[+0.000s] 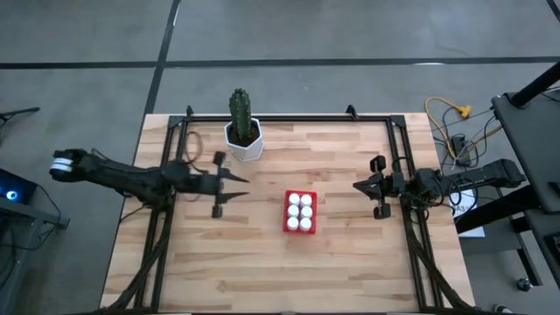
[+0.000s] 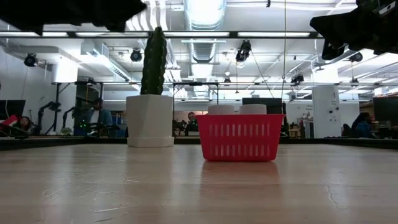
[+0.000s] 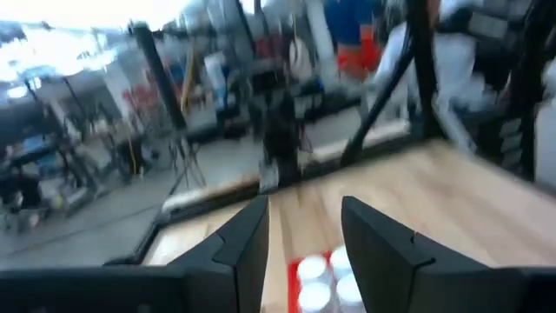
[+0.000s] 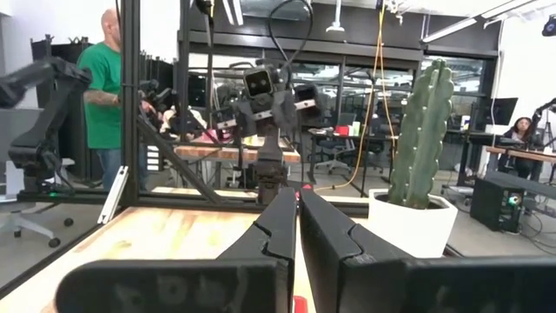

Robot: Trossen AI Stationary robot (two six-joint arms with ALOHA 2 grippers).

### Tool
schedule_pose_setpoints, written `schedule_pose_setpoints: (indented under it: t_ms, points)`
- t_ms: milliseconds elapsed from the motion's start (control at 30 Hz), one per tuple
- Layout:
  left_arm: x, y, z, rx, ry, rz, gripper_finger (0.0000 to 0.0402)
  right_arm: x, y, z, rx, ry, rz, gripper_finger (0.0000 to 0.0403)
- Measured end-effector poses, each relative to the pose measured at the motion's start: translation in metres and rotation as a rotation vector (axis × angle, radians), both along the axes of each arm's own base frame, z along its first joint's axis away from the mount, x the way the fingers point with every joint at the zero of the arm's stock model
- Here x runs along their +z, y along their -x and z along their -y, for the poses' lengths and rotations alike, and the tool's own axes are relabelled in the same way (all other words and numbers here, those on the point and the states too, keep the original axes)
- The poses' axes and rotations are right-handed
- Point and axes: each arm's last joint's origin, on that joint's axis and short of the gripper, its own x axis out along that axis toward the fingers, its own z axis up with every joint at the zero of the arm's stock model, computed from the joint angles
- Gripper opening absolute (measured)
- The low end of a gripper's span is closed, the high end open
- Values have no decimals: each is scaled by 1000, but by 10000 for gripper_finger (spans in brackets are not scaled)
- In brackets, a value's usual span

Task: Pick and place pill bottles into a basket
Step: Return to Home Position

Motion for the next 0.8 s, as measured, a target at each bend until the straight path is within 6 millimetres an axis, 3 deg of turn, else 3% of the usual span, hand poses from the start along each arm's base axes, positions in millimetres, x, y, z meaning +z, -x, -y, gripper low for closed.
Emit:
schedule_pose_setpoints:
  t_ms: [333, 800]
  points:
    - [-10, 56, -4, -35, 37, 433, 129, 0, 0, 0, 0, -4, -2, 9]
    - [-11, 84, -6, -66, 9, 387, 129, -2, -1, 0, -1, 8, -24, 9]
